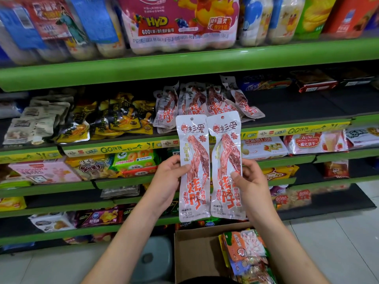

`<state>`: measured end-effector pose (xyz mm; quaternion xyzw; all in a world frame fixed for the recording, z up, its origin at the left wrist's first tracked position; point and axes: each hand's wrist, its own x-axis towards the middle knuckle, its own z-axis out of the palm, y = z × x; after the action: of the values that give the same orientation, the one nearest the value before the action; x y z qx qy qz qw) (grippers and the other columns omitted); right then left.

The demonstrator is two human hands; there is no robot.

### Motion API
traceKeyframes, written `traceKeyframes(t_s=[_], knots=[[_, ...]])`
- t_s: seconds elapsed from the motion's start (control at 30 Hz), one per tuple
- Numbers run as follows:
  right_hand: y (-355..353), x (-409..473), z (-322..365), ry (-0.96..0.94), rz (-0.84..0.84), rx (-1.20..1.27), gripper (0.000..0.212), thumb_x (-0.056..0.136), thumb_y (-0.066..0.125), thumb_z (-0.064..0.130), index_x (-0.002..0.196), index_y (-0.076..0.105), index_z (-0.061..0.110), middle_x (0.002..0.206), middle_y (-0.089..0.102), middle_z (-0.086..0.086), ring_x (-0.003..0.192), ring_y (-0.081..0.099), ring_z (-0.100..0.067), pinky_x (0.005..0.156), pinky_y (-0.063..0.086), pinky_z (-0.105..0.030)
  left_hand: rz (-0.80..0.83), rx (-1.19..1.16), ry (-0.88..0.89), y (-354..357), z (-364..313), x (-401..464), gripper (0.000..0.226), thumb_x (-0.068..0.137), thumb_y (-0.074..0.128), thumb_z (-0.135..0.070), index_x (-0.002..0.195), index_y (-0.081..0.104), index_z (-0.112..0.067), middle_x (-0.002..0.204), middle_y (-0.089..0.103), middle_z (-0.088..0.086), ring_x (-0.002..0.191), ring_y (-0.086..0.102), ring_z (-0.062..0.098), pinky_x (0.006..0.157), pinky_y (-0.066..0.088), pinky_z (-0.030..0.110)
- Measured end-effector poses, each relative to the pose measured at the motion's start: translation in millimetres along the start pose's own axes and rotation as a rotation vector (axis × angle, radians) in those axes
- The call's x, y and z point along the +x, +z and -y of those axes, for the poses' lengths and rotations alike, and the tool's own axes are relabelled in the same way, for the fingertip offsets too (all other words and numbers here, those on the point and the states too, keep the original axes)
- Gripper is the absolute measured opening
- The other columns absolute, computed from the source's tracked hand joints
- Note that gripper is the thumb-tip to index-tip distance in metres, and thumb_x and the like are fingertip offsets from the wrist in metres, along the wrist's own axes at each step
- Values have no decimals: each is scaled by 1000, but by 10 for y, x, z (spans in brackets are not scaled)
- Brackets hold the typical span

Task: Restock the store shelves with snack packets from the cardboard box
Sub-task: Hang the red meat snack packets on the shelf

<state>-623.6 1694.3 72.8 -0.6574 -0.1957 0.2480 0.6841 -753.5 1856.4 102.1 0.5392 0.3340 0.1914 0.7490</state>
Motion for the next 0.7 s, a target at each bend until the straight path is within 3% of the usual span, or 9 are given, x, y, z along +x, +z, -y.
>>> traceKeyframes(t_s=[0.1,0.2,0.27,0.4,0.53,0.7], knots=[[-6,-11,-10,9,-7,18,31,96,58,3,110,64,30,100,70,-6,89,66,-20,79,50,-40,1,25,-7,6,18,4,23,98,54,2,110,67,-11,107,76,13,96,73,28,86,58,43],[-6,-20,-3,12,-13,43,33,96,58,3,108,65,32,107,61,-25,97,60,-40,88,51,-56,8,38,-14,9,26,9,23,98,53,3,110,67,-10,106,76,13,95,73,28,86,58,43],[-9,-28,14,13,-13,55,34,95,57,2,106,66,33,109,55,-31,94,59,-39,91,50,-57,9,45,-16,12,27,12,24,98,52,3,110,67,-11,106,77,12,94,74,27,84,59,41],[-9,-45,37,35,-8,85,41,94,54,-4,102,68,34,107,57,-30,96,59,-41,91,49,-60,5,49,-19,19,29,12,23,99,53,2,111,67,-12,107,76,12,97,73,29,87,57,44],[-27,-43,54,59,-13,128,40,94,51,-9,105,67,26,111,55,-34,93,57,-31,90,48,-57,11,58,-12,34,20,5,24,99,53,1,111,67,-14,106,77,10,95,74,27,85,58,42],[-33,-35,60,78,-26,120,35,95,49,-11,110,63,17,113,56,-35,103,57,-50,95,45,-67,17,54,-12,29,8,7,25,99,52,1,114,66,-12,108,76,12,99,73,30,88,57,45]])
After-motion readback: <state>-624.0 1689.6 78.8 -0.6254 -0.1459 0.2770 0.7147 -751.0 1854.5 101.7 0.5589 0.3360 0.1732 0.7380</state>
